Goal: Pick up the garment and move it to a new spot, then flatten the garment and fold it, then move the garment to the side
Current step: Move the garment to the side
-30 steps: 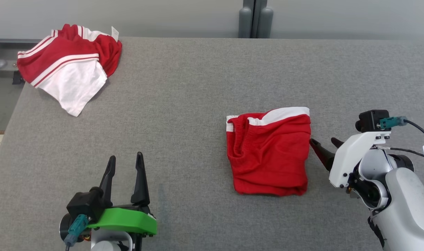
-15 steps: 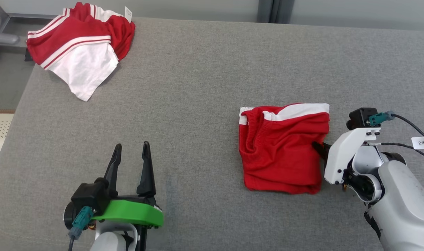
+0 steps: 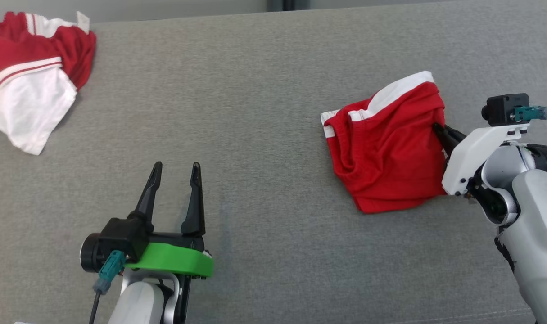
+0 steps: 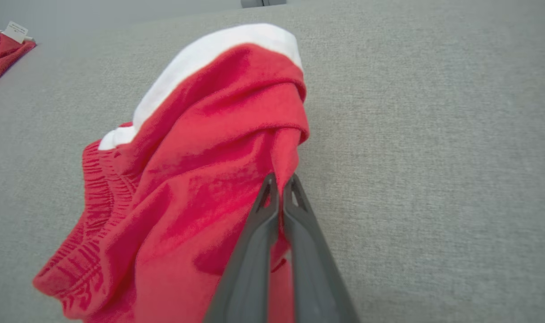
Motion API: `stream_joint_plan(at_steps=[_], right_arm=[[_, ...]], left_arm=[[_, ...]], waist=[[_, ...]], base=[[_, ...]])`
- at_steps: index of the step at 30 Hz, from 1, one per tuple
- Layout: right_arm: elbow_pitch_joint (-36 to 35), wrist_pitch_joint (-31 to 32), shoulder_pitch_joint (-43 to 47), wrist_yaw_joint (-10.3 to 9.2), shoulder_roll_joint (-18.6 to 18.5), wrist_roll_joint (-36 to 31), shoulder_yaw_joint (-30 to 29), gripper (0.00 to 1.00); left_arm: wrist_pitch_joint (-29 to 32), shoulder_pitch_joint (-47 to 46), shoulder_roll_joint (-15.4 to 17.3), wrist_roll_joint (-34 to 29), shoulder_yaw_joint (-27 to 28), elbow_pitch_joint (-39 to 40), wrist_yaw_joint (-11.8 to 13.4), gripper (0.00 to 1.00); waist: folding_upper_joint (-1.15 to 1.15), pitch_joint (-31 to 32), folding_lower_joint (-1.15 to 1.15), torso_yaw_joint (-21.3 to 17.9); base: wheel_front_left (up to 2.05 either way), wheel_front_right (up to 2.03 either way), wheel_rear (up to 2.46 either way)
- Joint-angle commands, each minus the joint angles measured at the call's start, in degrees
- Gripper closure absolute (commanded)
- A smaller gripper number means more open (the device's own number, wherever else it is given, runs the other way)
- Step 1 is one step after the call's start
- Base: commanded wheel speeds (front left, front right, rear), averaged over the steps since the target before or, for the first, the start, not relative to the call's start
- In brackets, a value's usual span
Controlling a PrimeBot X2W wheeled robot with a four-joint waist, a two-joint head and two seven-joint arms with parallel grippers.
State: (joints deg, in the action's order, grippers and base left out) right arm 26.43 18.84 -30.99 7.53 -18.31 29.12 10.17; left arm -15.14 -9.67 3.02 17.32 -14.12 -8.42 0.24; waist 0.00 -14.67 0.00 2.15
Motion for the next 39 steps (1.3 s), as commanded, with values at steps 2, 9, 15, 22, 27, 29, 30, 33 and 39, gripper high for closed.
stream_joint_plan(at_steps=[2, 9, 15, 22, 27, 29, 30, 33, 39], right_arm=[[0.9, -2.0, -1.4, -0.09, -1.0, 0.3, -0.8, 1.0], [4.5, -7.8, -3.0, -0.09, -0.7, 0.6, -3.0, 1.0], [7.3, -12.3, -4.1, -0.09, 0.2, 0.7, -3.2, 1.0], [10.5, -17.3, -7.1, -0.09, -0.7, -2.8, -2.5, 1.0], [13.6, -17.2, -12.5, -0.09, -2.9, -6.1, -1.3, 1.0], [15.4, -16.9, -14.9, -0.09, -4.3, -7.1, -1.4, 1.0], [16.3, -16.6, -15.9, -0.09, -5.3, -7.8, -1.4, 1.0], [19.6, -16.6, -19.5, -0.1, -8.8, -9.6, -2.3, 1.0], [25.2, -17.0, -24.3, -0.09, -14.0, -12.9, -4.8, 1.0]], left_arm=[[0.0, -1.5, 1.1, -1.0, 0.3, -0.2, -0.3, 0.0], [0.9, -4.1, 3.1, -2.8, -0.7, 0.2, -0.7, 0.0], [2.3, -5.3, 3.8, -3.8, -1.8, 1.8, -0.8, 0.0], [3.0, -5.2, 4.2, -3.8, -2.2, 3.3, -0.3, 0.0], [3.1, -5.2, 4.5, -3.5, -1.9, 4.6, 0.2, 0.0], [3.1, -5.3, 4.6, -3.5, -1.8, 5.3, 0.3, 0.0], [3.2, -5.4, 4.7, -3.5, -1.9, 5.6, 0.4, 0.0], [3.4, -5.2, 4.8, -3.6, -2.1, 6.8, 0.7, 0.0], [3.8, -4.0, 5.2, -3.7, -2.5, 8.9, 1.0, 0.0]], waist=[[0.0, -4.3, 0.0, -9.0], [0.0, -7.7, 0.0, -16.6], [0.0, -8.6, 0.0, -18.8], [0.0, -8.8, 0.0, -16.7], [0.0, -9.5, 0.0, -13.4], [0.0, -9.9, 0.0, -11.9], [0.0, -10.1, 0.0, -11.2], [0.0, -10.8, 0.0, -8.8], [0.0, -12.6, 0.0, -5.3]], base=[[0.0, 0.0, 0.0], [0.0, 0.0, 0.0], [0.0, 0.0, 0.0], [0.0, 0.0, 0.0], [0.0, 0.0, 0.0], [0.0, 0.0, 0.0], [0.0, 0.0, 0.0], [0.0, 0.0, 0.0], [0.0, 0.0, 0.0]])
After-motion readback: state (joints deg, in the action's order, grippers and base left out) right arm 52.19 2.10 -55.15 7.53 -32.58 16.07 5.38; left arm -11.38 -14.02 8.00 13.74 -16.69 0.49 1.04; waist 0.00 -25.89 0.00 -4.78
